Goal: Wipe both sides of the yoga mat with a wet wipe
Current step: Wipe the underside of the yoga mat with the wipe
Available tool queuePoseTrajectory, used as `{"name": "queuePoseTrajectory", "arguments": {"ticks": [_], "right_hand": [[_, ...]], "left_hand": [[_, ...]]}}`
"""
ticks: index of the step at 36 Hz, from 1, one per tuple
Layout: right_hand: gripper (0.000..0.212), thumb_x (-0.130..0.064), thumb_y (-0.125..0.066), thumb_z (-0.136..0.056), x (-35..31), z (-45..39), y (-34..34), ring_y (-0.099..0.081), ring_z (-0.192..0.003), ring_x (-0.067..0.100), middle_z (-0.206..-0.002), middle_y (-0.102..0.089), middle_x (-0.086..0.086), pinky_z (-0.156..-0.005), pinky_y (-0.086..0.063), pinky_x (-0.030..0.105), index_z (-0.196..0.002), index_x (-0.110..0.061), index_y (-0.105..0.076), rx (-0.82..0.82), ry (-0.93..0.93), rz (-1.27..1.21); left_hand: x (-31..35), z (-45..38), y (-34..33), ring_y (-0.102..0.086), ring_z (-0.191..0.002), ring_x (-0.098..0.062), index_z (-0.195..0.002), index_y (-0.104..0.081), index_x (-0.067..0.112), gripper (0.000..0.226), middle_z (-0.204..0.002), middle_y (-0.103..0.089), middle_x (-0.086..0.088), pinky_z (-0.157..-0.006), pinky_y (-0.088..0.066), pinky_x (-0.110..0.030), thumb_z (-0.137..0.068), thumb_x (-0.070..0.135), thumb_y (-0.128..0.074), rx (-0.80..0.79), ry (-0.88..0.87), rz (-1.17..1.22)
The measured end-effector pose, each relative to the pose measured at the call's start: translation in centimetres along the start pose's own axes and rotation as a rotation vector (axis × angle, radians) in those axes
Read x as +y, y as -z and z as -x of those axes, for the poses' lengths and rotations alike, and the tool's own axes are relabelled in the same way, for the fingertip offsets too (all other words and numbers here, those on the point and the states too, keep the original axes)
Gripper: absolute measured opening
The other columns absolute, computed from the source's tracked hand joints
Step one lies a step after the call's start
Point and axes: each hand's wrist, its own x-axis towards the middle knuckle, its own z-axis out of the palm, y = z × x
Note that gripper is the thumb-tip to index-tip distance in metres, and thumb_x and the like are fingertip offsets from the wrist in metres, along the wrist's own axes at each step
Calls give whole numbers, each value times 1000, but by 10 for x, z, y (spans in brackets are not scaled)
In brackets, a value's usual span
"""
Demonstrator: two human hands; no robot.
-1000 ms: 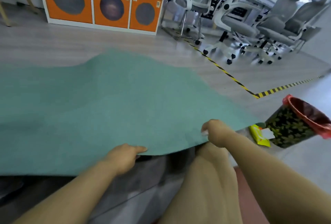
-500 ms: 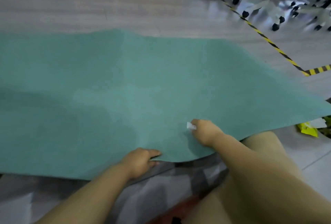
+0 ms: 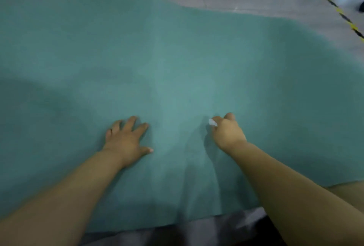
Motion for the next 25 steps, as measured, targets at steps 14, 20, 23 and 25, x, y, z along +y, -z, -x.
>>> {"name": "queuePoseTrajectory", "arguments": {"ticks": [14,20,23,25], "right_hand": [[31,-18,-43,-97,-40,-129,-2,-48,-109,37,-124,-47,23,-88,-34,36,-116,5,-52,339,-125,-150],[30,-12,-40,-97,-93,-130,-38,-51,-108,34,-124,-48,17,-90,-32,30,-121,-3,-56,304,27,-217],[33,-7,-44,-92,-120,-113,-58,-54,-101,34,-120,-50,17,-87,-37,32,-122,-7,-57,240,317,-174],[33,-4,-46,-90,-123,-104,-62,-56,-94,35,-111,-53,18,-80,-41,32,-121,-5,-58,169,501,-156]], "left_hand": [[-24,-32,-11,22,-140,-40,-146,13,43,109,-154,28,8,-115,-1,-48,-64,88,-42,55,153,12],[-28,-33,-10,19,-141,-39,-146,12,43,109,-154,27,8,-115,-1,-44,-62,88,-41,66,138,-9],[-30,-34,-6,14,-143,-38,-146,13,43,112,-155,24,8,-116,-4,-42,-59,90,-41,50,126,-42],[-33,-34,-3,10,-144,-37,-146,12,43,113,-155,23,9,-116,-6,-41,-59,90,-42,33,113,-60]]}}
